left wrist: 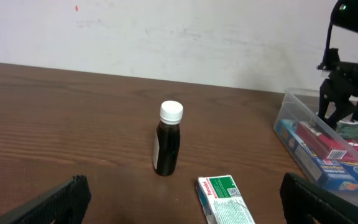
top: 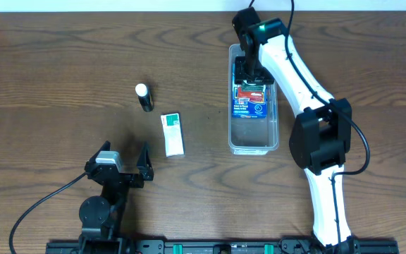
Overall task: Pack container
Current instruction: 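Carry the green tin over the container and lower it inside, then open right gripper and withdraw it to the right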
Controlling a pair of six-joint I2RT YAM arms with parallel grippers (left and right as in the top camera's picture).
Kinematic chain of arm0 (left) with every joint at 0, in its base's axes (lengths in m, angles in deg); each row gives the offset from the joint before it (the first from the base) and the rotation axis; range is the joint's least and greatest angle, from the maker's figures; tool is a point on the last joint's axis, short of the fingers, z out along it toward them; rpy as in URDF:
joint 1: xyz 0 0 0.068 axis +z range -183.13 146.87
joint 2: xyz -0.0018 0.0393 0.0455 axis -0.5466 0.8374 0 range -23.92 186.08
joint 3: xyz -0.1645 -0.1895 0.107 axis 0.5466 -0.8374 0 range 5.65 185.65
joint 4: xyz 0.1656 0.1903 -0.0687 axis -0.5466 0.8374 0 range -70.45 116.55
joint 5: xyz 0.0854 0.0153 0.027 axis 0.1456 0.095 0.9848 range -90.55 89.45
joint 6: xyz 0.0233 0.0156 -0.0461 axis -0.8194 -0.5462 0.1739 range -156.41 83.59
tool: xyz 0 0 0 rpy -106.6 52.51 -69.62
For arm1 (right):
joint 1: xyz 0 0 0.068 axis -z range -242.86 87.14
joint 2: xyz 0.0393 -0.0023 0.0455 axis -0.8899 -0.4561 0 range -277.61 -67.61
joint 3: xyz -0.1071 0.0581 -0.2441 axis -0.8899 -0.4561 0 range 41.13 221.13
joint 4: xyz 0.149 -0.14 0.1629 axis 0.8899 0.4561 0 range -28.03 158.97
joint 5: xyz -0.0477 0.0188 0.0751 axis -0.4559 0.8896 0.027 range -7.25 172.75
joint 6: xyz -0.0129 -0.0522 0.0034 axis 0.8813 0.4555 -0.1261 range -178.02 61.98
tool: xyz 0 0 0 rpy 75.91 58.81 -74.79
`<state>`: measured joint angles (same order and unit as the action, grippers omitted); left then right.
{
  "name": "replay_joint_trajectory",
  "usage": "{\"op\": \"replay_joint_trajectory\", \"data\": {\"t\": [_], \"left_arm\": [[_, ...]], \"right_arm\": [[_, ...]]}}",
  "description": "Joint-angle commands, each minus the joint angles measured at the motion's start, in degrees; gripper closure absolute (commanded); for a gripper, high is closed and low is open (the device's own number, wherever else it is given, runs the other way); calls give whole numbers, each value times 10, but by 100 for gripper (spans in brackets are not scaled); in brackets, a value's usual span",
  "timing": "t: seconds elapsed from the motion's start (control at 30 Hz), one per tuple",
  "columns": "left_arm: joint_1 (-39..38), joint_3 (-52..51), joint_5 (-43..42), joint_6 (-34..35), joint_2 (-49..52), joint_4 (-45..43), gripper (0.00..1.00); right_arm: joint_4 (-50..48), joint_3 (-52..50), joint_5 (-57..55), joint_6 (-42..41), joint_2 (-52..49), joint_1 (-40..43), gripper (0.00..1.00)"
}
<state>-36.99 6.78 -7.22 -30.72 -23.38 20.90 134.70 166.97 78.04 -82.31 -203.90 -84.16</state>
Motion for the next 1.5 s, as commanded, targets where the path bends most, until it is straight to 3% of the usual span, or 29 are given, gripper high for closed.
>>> {"op": "replay_joint_trajectory", "data": {"t": [0.0, 0.5, 0.77, 0.93, 1.0, 1.17, 1.47], "left_arm": [[-2, -9, -6, -9, -3, 21, 2], [-2, -9, -6, -9, -3, 21, 2], [-2, -9, -6, -9, -3, 21, 2], [-2, -9, -6, -9, -3, 21, 2], [-2, -9, -6, -9, -3, 21, 2], [-2, -9, -6, -9, -3, 21, 2], [-2, -9, -6, -9, -3, 21, 2]], "right_arm": [[-5, -19, 7, 8, -1, -4, 43], [1, 8, 7, 27, -1, -4, 25], [77, 136, 7, 36, -1, 6, 20], [145, 245, 7, 38, -1, 19, 9], [173, 289, 6, 38, -1, 31, 1], [220, 336, 2, 43, -1, 92, 1], [246, 304, 26, 62, -1, 245, 1]]}}
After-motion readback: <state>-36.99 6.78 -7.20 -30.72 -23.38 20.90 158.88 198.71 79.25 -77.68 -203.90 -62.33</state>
